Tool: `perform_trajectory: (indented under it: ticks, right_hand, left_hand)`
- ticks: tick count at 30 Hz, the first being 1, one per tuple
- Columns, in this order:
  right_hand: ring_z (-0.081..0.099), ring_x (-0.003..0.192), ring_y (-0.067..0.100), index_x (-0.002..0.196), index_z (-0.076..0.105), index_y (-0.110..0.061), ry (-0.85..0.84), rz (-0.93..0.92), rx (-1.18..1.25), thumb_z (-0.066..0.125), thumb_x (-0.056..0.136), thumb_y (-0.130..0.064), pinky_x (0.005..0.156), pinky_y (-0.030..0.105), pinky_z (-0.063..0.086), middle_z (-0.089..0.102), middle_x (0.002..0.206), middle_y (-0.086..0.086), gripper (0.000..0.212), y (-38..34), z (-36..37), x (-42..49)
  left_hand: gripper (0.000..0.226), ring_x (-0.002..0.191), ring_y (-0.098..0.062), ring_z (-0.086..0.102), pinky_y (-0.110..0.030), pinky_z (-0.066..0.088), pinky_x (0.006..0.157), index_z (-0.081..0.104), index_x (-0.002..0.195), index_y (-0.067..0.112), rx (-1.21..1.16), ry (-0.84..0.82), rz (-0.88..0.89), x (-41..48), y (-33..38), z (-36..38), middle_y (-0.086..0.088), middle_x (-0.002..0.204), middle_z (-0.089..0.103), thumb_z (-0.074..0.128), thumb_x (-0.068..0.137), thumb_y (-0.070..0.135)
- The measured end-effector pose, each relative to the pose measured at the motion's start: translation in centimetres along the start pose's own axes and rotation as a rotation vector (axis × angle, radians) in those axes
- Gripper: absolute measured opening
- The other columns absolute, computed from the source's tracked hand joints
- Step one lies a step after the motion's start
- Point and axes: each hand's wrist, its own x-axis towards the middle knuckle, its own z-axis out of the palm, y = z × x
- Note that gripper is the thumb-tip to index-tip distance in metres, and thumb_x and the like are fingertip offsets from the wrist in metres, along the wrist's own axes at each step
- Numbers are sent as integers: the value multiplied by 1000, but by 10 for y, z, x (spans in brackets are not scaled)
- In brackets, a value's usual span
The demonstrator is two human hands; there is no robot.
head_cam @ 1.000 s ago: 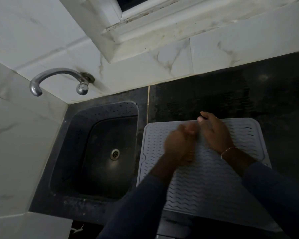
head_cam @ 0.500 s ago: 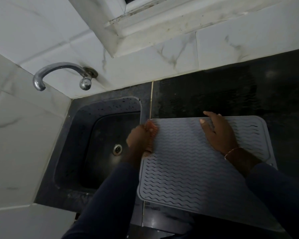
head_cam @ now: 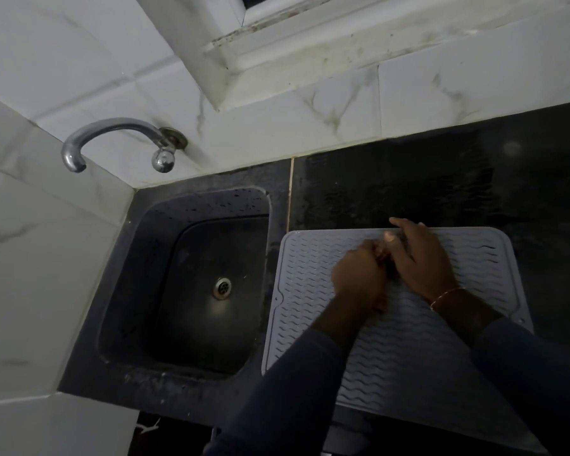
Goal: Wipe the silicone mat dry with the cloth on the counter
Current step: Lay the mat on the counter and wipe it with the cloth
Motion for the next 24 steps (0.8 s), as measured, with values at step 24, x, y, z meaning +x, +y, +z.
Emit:
perform_trajectory:
  ticks: [24]
  right_hand:
    - [36,139,28,143,43,-18,15,-4,-17,45,97,-47,115,48,29,46,147,10,54,-2,1,1]
  left_hand:
    - [21,81,-18,58,-34,50,65,51,110,20,79,62,52,32,5,-6,-1,96,61,51,96,35]
